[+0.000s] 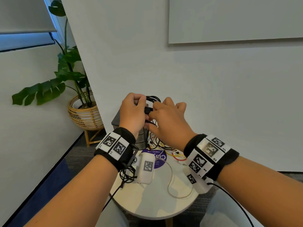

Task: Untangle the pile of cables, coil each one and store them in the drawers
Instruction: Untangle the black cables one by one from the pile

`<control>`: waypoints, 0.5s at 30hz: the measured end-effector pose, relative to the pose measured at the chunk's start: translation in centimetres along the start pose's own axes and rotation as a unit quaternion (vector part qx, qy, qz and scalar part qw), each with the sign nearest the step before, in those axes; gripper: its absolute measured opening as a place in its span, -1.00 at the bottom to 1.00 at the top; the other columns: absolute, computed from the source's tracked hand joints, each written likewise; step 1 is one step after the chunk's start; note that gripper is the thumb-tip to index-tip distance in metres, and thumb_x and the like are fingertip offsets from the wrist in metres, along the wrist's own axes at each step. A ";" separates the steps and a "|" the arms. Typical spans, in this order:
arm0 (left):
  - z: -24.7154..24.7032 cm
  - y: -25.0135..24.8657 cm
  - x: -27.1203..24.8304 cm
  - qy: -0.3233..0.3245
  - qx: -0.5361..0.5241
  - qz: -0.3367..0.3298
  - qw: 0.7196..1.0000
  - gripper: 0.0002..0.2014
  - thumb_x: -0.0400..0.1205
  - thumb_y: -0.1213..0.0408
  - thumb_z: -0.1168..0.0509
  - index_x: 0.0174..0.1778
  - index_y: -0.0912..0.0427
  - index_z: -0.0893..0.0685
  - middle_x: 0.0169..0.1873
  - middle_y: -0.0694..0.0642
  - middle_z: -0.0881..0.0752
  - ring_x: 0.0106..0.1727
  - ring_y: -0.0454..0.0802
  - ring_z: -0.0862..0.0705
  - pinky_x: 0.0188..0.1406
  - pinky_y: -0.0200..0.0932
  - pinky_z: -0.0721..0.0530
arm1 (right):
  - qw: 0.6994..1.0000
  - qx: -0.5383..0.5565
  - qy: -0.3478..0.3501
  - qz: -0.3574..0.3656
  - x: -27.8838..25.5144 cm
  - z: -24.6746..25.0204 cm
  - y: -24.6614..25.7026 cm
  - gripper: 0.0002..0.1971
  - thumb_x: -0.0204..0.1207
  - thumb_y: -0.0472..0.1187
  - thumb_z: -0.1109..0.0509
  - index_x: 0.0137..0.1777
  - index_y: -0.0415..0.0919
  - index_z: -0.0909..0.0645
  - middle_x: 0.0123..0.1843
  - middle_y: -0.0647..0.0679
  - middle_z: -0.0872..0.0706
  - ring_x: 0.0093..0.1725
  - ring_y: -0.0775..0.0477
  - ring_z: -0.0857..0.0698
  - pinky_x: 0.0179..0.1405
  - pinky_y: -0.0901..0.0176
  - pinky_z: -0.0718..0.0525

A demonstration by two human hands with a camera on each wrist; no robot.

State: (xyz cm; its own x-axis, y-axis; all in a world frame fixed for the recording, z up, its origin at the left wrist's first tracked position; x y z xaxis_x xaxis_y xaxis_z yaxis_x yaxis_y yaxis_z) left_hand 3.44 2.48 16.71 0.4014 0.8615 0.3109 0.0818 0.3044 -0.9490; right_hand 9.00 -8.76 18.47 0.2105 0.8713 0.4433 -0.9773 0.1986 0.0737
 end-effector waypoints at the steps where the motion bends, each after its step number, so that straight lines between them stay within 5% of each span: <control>1: -0.1 0.1 0.0 0.000 -0.012 0.010 1.000 -0.84 0.81 0.27 -0.24 0.20 0.25 -0.65 -0.10 0.16 -0.70 -0.57 -0.14 -0.62 -0.51 -0.19 -0.67 | 1.000 0.001 0.004 -0.009 0.2 -0.1 -0.2 -0.78 0.70 0.10 -0.31 0.06 0.05 -0.74 -0.07 0.18 -0.41 0.09 0.01 -0.27 -0.08 0.00 -0.05; 4: 0.3 0.4 0.2 0.001 -0.014 0.026 1.000 -0.85 0.81 0.28 -0.25 0.21 0.24 -0.65 -0.04 0.16 -0.69 -0.49 -0.16 -0.69 -0.40 -0.18 -0.73 | 0.999 0.024 0.016 -0.014 0.4 -0.5 -0.5 -0.79 0.73 0.05 -0.29 0.04 0.05 -0.74 -0.06 0.17 -0.44 0.08 0.02 -0.29 -0.07 -0.01 -0.08; 8: 1.7 1.1 0.8 0.007 0.083 0.009 0.996 -0.92 0.76 0.22 -0.31 0.12 0.04 -0.69 -0.02 0.06 -0.77 0.04 -0.02 -0.77 0.15 0.14 -0.79 | 0.998 0.040 0.056 0.007 -0.3 -0.8 -1.0 -0.76 0.75 0.04 -0.25 -0.01 0.04 -0.72 -0.06 0.14 -0.45 0.10 -0.01 -0.39 0.01 -0.06 -0.22; 15: 1.9 3.3 0.4 0.033 0.062 0.046 0.996 -0.86 0.77 0.29 -0.31 0.21 0.17 -0.69 0.06 0.15 -0.76 0.10 0.03 -0.78 -0.07 -0.14 -0.82 | 0.984 0.044 0.161 0.061 -1.3 0.5 -2.3 -0.78 0.77 0.00 -0.22 -0.03 0.02 -0.66 -0.11 0.15 -0.45 0.02 -0.02 -0.45 0.02 -0.04 -0.40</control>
State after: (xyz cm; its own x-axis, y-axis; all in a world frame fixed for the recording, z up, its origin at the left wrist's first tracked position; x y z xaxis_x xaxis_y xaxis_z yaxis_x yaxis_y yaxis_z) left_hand 2.11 4.63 13.81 0.4608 0.8611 0.2149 -0.0694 0.2764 -0.9585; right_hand 10.94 -10.51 18.15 0.0748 0.9860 0.1493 -0.9911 0.0570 0.1201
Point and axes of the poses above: each hand's wrist, its own x-axis towards the middle knuckle, its own z-axis out of the back of the hand, y = z × x, the point moved 6 cm from there along x, towards the middle knuckle
